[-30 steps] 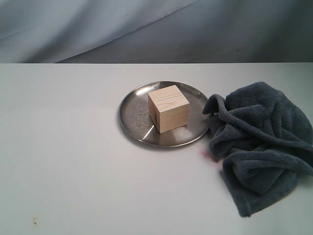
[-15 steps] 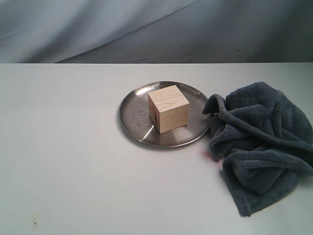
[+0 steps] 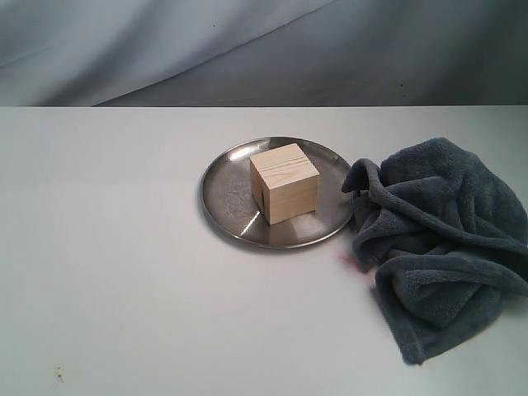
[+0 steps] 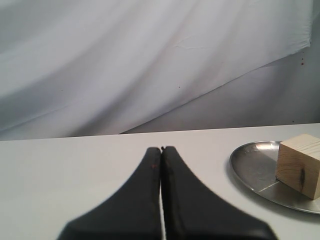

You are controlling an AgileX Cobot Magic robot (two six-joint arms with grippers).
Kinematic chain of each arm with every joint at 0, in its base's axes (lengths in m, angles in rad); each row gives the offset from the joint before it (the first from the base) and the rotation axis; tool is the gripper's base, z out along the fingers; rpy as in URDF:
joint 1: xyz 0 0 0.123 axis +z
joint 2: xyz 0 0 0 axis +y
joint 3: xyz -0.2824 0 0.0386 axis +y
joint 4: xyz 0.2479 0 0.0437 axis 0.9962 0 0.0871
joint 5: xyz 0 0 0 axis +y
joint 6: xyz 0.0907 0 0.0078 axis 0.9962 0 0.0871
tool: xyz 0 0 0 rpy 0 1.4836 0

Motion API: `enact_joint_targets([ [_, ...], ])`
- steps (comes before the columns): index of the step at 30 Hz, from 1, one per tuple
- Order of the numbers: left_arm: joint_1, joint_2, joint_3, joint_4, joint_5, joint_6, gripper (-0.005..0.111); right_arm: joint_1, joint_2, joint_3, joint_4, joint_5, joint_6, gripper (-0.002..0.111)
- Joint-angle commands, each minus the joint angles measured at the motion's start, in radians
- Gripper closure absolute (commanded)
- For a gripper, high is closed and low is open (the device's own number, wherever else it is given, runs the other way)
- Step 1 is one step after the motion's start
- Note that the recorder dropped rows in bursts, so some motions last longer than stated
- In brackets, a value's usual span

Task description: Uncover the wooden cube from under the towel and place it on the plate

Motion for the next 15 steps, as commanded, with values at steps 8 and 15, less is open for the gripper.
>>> enact_joint_targets([
  [8, 0.002, -0.004, 0.004, -0.002, -0.011, -0.003, 0.107, -0.009, -0.034, 0.011, 0.136, 0.133, -0.013, 0.108],
  [15, 0.002, -0.004, 0.004, -0.002, -0.011, -0.003, 0.107, -0.009, -0.034, 0.101, 0.183, 0.002, -0.003, 0.108],
])
